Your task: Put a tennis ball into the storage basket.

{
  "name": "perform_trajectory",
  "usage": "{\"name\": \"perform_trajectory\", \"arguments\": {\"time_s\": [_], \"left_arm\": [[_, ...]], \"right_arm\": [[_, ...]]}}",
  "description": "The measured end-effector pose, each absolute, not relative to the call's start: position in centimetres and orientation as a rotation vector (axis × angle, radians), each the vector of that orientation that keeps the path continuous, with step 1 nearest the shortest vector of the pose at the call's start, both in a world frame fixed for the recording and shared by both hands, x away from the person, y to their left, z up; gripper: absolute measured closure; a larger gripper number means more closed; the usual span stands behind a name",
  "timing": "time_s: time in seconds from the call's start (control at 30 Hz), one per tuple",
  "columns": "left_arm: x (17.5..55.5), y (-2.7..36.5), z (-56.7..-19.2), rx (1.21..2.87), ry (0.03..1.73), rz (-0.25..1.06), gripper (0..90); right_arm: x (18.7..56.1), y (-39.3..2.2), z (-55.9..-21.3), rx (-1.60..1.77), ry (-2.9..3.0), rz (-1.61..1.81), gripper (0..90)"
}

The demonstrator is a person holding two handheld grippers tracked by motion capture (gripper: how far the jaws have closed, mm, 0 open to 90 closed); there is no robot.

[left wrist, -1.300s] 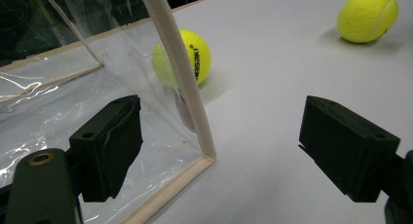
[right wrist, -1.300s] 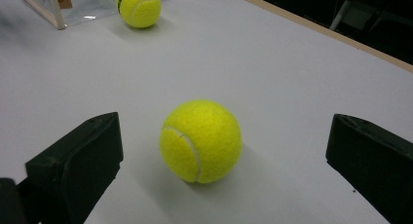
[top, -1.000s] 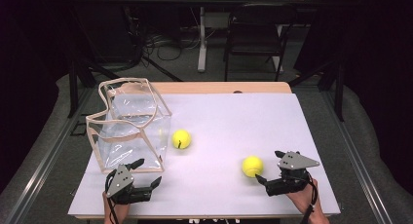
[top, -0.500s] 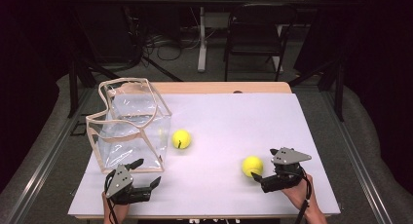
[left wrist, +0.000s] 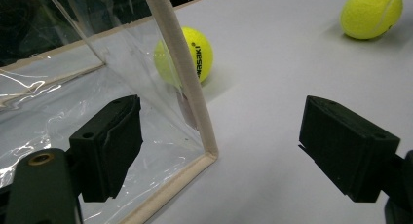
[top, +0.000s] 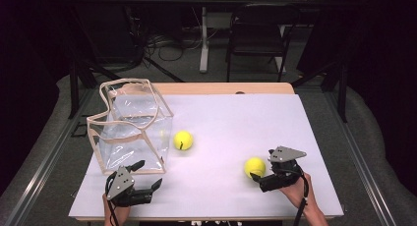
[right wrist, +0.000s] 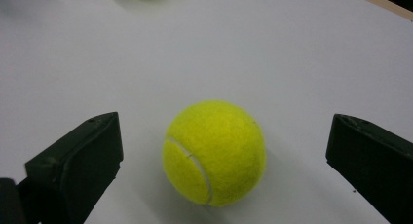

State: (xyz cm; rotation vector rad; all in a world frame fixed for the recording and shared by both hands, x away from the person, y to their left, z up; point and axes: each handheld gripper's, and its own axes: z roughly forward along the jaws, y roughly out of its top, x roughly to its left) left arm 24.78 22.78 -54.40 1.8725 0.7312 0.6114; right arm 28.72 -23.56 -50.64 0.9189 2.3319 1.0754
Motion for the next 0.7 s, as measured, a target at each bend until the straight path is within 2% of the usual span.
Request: {"name": "perform_trajectory", "arguments": {"time_s": [0.7], "left_arm": [[24.7,22.8,-54.5,1.876,0.733,0.608,16.0]], "right_arm": [[30.0,-22.5,-52.3,0.952,2.384,1.045,0.0]]}}
